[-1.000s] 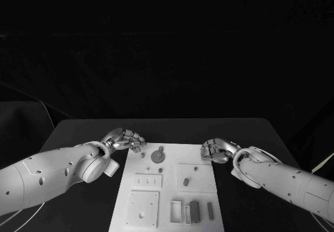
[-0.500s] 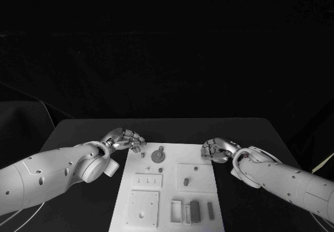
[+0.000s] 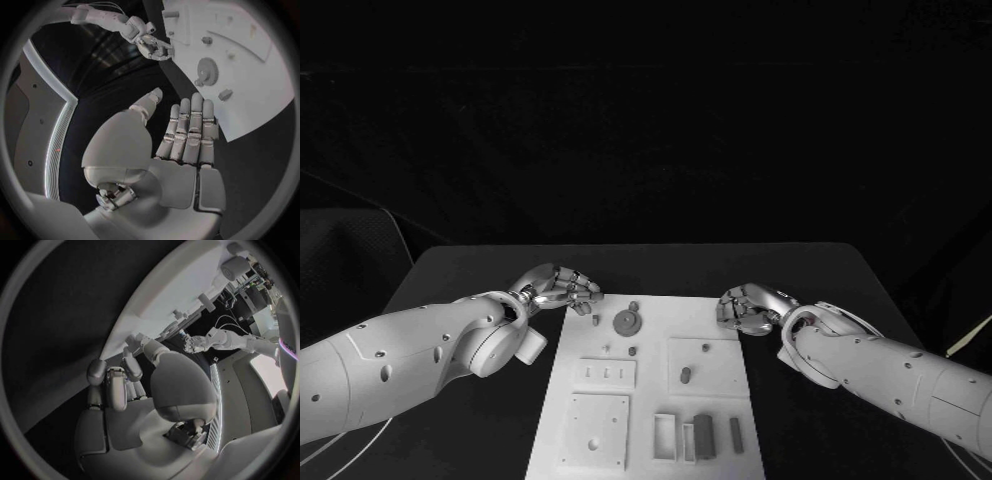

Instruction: Assemble the parts on the task board

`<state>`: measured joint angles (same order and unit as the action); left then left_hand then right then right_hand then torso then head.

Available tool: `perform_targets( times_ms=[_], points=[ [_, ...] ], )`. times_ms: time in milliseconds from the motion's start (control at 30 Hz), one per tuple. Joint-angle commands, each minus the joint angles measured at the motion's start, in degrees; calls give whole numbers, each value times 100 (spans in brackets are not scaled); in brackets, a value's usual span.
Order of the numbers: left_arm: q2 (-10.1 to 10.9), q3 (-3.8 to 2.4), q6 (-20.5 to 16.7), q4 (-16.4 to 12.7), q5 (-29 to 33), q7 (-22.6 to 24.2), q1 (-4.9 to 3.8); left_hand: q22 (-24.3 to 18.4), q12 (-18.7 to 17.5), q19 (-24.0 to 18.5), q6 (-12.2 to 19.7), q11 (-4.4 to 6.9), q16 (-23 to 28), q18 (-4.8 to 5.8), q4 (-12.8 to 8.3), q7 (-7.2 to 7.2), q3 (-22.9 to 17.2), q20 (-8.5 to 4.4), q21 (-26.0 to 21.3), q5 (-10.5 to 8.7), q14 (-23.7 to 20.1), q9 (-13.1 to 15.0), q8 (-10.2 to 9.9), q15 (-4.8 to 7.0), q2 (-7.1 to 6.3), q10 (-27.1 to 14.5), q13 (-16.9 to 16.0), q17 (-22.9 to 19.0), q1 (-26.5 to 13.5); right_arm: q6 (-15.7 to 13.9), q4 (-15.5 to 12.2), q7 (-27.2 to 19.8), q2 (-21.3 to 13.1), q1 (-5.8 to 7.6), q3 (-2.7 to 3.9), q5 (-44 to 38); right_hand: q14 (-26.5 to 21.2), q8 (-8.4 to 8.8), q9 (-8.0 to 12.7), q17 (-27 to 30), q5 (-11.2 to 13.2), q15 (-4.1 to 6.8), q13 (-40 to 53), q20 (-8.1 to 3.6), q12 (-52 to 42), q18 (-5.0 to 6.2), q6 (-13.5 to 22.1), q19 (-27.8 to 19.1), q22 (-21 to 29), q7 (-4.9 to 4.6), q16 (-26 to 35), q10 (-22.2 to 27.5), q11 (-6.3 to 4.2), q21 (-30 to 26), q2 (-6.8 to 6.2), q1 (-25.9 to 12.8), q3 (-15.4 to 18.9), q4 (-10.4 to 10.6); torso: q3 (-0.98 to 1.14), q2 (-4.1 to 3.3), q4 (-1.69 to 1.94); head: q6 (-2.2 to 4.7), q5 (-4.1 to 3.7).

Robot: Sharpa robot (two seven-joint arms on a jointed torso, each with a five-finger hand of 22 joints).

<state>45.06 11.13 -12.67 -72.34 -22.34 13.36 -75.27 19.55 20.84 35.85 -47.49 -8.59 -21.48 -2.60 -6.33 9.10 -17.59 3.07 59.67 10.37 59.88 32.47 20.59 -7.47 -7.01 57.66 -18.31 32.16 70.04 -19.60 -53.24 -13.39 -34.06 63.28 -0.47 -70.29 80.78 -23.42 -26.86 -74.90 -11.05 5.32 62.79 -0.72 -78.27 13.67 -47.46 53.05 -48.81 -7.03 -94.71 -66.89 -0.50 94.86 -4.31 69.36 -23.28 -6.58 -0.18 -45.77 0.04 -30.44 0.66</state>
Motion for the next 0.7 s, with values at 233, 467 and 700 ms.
perform_targets(
  times_ms=[233,467,700],
  points=[
    [-11,-5,69,-10,16,46,-3,-8,-19,27,-37,-6,23,-89,21,20,26,-6,-26,32,39,-9,-25,-16,60,30,-9,10,-6,-89,-50,-58,20,-3,0,-11,58,-35,-20,-464,-26,21,-19,-4,-46,93,-206,77,-11,-72,-224,-58,-25,409,205,77,-130,-28,4,-1,3,-2,-11],
    [-10,-5,72,-14,3,53,-3,-8,-19,27,-39,-5,24,-89,21,19,25,-7,-27,33,39,-8,-24,-16,61,33,-10,11,-4,-141,-91,-57,9,-3,0,-4,76,-41,-24,-478,-30,22,-22,-5,-47,96,-229,80,-12,-72,-233,-61,-29,412,229,98,-148,-38,6,-2,0,-7,-10],
    [-3,-5,66,-80,-68,1,-4,-3,9,62,-156,8,12,-95,37,-1,3,-11,-16,35,89,11,20,-6,122,137,-30,38,11,-180,-346,9,-84,-1,2,-2,73,-46,-27,-472,-31,23,-23,-5,-49,98,-244,82,-13,-73,-233,-65,-31,415,238,109,-157,-43,8,7,-6,17,-8]
  ],
)
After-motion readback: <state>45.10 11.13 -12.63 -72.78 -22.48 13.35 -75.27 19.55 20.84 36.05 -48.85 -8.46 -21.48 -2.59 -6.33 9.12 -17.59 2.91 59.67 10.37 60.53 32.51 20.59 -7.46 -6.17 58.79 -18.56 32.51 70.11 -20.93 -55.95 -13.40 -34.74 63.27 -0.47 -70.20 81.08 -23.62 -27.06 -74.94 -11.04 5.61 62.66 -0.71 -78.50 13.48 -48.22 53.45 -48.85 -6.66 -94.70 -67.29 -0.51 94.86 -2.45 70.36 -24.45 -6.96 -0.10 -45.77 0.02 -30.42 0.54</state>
